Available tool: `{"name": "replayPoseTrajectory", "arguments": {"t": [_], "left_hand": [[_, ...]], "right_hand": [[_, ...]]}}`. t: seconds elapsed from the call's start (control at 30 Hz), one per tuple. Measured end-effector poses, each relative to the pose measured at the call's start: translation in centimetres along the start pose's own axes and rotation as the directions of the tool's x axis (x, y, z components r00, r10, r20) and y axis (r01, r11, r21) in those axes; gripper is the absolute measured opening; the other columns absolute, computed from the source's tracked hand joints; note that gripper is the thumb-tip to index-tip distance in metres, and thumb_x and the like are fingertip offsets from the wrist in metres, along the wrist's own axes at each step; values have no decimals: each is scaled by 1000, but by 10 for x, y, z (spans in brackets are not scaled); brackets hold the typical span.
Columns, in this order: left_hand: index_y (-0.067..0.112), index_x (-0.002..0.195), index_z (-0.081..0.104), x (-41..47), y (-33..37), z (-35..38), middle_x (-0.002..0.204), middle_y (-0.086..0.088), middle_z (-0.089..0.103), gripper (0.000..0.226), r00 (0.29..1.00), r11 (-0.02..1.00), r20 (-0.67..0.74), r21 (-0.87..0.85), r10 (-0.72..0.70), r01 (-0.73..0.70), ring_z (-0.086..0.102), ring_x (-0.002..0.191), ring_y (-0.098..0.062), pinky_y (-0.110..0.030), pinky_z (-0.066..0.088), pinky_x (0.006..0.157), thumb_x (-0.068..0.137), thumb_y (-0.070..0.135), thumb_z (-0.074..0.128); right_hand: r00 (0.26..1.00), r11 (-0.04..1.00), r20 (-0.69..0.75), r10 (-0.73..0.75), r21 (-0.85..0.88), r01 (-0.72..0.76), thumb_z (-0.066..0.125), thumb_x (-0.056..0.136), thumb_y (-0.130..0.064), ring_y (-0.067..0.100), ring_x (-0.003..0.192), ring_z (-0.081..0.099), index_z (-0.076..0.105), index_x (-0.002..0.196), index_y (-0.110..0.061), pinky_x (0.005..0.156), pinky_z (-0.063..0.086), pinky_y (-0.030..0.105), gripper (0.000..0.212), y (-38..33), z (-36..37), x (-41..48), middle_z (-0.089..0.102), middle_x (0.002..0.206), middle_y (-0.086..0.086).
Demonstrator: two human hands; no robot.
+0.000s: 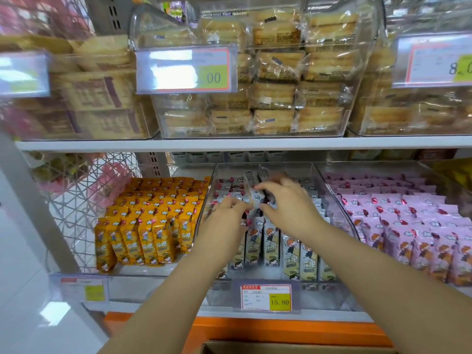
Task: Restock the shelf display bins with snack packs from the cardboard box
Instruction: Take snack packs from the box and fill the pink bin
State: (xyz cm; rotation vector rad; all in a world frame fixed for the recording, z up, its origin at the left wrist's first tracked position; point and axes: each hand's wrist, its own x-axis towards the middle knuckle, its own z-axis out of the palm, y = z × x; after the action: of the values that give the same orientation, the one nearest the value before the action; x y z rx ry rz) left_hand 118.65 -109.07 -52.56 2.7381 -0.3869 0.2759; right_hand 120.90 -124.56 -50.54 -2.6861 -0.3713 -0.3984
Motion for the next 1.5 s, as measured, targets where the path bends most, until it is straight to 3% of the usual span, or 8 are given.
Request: {"name": "replayPoseTrajectory", "arguments": {"t": [0.27, 0.63, 0.77, 0.87, 0.97, 1.17, 1.3, 1.5], "left_hand": [[34, 129, 53, -11, -11, -31, 131, 11, 53, 38, 984, 999, -177, 45, 37, -29, 59, 108, -14, -36, 52, 83, 96, 15, 50], [26, 122, 62, -24, -26, -38, 122, 10, 61, 30, 972, 1000, -235, -15, 23, -27, 58, 107, -9, -29, 49, 88, 96, 14, 52], [27, 123, 61, -30, -30, -42, 125, 10, 59, 31, 975, 999, -224, -40, 3, -12, 57, 108, -10, -27, 49, 87, 96, 14, 51], [31, 132, 52, -35, -31, -45, 131, 11, 51, 38, 968, 998, -253, -68, -10, -7, 52, 114, -8, -24, 47, 86, 96, 20, 53], [34, 140, 42, -40, -26, -49, 137, 13, 43, 52, 957, 991, -291, -118, 18, -55, 44, 123, -8, -23, 41, 92, 92, 28, 60], [33, 131, 54, -48, -8, -47, 120, 14, 63, 49, 992, 982, -127, -181, 28, -51, 59, 107, -6, -30, 48, 95, 85, 44, 65], [32, 124, 59, -53, -5, -40, 112, 16, 67, 48, 996, 992, -71, -107, 53, -61, 57, 110, -7, -37, 41, 102, 82, 55, 63], [31, 127, 58, -47, -28, -50, 126, 14, 60, 40, 992, 989, -128, -151, -14, -5, 51, 120, -7, -42, 37, 107, 89, 42, 61]], "right_hand": [[995, 950, 86, -47, -304, 72, 54, 91, -48, 27, 129, 33, 42, 137, -42, 105, 25, 40, 48, -8, 16, 20, 44, 139, 0], [997, 958, -56, -49, -285, 31, 65, 86, -31, 21, 118, 46, 55, 124, -37, 100, 28, 34, 40, -13, 15, 20, 59, 123, -7], [979, 990, -201, -16, -141, -13, 56, 90, -27, 17, 93, 60, 61, 120, -27, 102, 32, 36, 31, -18, 9, 13, 68, 92, -4], [947, 958, -304, 104, 288, -12, 58, 89, -25, 11, 67, 60, 67, 111, -19, 73, 52, 30, 24, -26, -6, -5, 66, 80, -3], [966, 763, -168, 197, 645, -44, 58, 93, -22, 5, 64, 64, 68, 94, -22, 56, 49, 15, 11, -33, -26, -28, 67, 81, -9], [995, 652, 10, 96, 755, -70, 64, 88, -27, 12, 64, 68, 67, 91, -20, 62, 55, 18, 8, -36, -51, -42, 69, 78, -4], [989, 759, 145, -20, 646, -80, 75, 79, -17, 22, 84, 69, 61, 98, -27, 79, 56, 30, 26, -30, -50, -38, 70, 97, -4], [973, 991, 229, 28, 121, -57, 73, 81, -32, 3, 76, 56, 59, 115, -19, 65, 42, 19, 40, -4, -18, -40, 56, 87, -12]]}}
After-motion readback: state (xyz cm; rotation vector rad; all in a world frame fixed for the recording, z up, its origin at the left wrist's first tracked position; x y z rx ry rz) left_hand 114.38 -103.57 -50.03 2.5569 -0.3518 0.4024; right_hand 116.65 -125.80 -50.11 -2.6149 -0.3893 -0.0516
